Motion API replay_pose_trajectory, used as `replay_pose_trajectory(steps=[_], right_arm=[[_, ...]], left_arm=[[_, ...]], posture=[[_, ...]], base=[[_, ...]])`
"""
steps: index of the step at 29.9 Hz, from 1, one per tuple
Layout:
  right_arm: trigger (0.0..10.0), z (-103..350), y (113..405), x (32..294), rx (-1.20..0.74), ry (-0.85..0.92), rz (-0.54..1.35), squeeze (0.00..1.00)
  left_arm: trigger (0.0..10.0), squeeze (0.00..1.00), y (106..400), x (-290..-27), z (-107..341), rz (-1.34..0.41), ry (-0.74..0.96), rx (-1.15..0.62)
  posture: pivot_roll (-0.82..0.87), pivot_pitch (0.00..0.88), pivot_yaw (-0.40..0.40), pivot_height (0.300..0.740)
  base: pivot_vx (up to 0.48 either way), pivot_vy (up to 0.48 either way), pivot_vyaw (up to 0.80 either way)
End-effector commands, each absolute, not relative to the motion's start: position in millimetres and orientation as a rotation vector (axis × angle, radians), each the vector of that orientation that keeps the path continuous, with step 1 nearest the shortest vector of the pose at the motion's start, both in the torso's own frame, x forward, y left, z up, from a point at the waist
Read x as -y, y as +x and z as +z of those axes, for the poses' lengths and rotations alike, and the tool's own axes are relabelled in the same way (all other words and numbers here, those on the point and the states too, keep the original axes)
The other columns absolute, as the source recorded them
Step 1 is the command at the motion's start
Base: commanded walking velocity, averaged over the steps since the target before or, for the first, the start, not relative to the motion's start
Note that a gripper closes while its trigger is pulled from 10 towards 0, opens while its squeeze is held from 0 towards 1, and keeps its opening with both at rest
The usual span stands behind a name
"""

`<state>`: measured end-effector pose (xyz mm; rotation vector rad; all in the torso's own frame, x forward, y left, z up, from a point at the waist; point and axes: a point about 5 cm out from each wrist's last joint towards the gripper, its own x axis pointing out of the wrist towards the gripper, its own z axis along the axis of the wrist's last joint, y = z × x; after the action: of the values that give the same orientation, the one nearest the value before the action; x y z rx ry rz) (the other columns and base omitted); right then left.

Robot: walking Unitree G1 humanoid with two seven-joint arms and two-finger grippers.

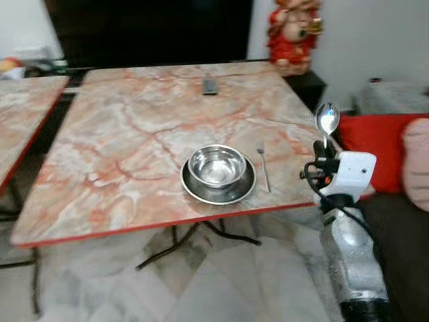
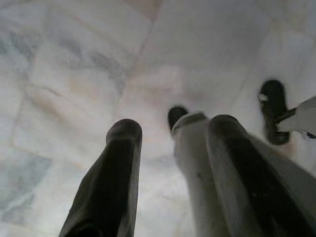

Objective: Setting the table

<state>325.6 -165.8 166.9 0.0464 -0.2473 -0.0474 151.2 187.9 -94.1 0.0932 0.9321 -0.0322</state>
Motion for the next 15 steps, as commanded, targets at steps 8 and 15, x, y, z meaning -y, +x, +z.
replay_pose_trajectory(steps=[8, 15], right_arm=[[10.0, 171.4, 327.5, 166.2, 0.261, 0.044, -0.045, 0.0], [10.0, 171.5, 327.6, 165.4, 0.261, 0.046, -0.043, 0.0]], left_arm=[[10.0, 0.0, 136.0, -183.7, -100.8, -0.047, 0.085, -0.99], [10.0, 0.0, 135.7, -183.9, -100.9, -0.045, 0.08, -0.991]], posture=[[-0.03, 0.132, -0.004, 0.74], [-0.03, 0.132, -0.002, 0.74]], base=[[0.0, 0.0, 0.0], [0.0, 0.0, 0.0]])
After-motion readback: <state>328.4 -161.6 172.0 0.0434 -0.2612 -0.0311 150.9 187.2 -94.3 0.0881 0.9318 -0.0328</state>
